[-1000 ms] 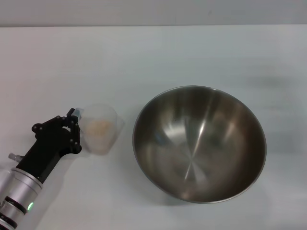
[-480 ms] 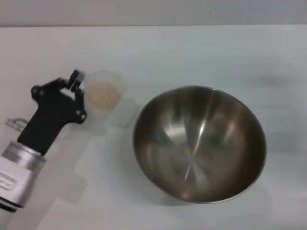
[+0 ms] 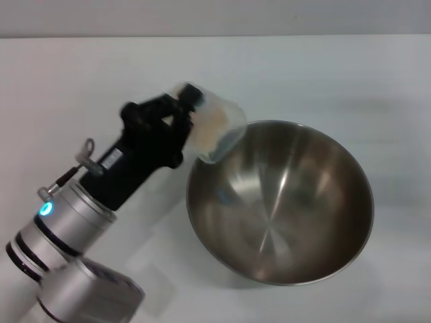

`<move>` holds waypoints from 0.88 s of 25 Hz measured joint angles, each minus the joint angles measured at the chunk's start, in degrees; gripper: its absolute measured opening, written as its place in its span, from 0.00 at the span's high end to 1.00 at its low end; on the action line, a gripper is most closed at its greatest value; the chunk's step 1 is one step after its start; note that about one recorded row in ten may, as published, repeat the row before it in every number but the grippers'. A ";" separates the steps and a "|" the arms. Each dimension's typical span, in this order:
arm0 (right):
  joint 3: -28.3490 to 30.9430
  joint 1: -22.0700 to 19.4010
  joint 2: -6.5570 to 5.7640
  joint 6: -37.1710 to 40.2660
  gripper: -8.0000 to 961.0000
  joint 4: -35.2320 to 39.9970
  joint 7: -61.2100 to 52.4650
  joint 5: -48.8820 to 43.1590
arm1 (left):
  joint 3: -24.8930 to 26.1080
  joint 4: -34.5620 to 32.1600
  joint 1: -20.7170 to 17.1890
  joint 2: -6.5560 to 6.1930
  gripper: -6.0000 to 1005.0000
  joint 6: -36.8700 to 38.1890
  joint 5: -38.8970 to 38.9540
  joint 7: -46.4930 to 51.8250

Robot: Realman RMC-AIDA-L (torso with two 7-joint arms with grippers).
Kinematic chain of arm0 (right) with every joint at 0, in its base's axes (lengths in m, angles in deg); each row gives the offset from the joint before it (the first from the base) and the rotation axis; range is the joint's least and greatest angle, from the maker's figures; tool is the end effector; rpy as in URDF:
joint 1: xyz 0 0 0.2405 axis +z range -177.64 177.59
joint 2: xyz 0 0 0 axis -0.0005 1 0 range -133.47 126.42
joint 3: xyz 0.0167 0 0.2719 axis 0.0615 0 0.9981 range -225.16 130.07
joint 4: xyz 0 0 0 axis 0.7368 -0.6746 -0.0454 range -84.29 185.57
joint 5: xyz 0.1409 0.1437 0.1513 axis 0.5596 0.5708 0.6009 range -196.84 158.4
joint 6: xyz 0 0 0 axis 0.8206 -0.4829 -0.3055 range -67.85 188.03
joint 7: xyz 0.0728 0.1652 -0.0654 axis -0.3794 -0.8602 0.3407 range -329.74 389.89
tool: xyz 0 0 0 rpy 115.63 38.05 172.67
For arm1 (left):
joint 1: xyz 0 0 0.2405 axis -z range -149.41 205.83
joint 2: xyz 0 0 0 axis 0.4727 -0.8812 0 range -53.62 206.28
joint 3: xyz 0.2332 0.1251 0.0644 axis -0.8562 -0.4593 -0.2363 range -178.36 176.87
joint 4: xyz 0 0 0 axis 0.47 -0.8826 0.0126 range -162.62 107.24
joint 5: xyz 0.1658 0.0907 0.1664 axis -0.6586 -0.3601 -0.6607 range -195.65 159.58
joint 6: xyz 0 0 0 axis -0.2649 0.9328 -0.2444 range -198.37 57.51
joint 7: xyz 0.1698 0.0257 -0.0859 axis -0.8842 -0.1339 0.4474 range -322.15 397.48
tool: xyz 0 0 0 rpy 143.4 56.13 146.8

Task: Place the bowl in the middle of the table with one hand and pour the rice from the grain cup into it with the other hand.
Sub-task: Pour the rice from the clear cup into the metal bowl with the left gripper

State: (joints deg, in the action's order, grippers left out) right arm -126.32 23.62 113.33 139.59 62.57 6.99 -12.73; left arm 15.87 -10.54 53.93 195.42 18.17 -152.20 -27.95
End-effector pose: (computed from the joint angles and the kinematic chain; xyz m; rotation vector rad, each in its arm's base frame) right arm 0.3546 0.4108 0.0690 -1.2931 0.4118 1.0228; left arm -0.2257 0.3198 -0.1279 -1.5757 1.0388 -0.3670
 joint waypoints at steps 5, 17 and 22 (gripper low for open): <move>0.54 1.04 0.05 0.07 0.46 0.60 2.67 0.05 | -5.20 -0.84 1.33 0.07 0.96 0.56 -0.01 -13.01; 2.65 3.05 0.34 -2.16 0.46 0.22 3.29 0.09 | -6.29 -2.32 2.10 0.09 0.96 -2.48 -2.42 -35.67; 3.50 3.47 0.17 -3.38 0.46 0.08 5.10 0.11 | -6.21 -2.30 1.80 0.09 0.96 -2.75 -4.77 -39.02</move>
State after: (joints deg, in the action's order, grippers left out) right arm -122.82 27.09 113.50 136.21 62.65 12.10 -12.62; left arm 9.66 -12.83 55.74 195.51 15.42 -156.98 -66.97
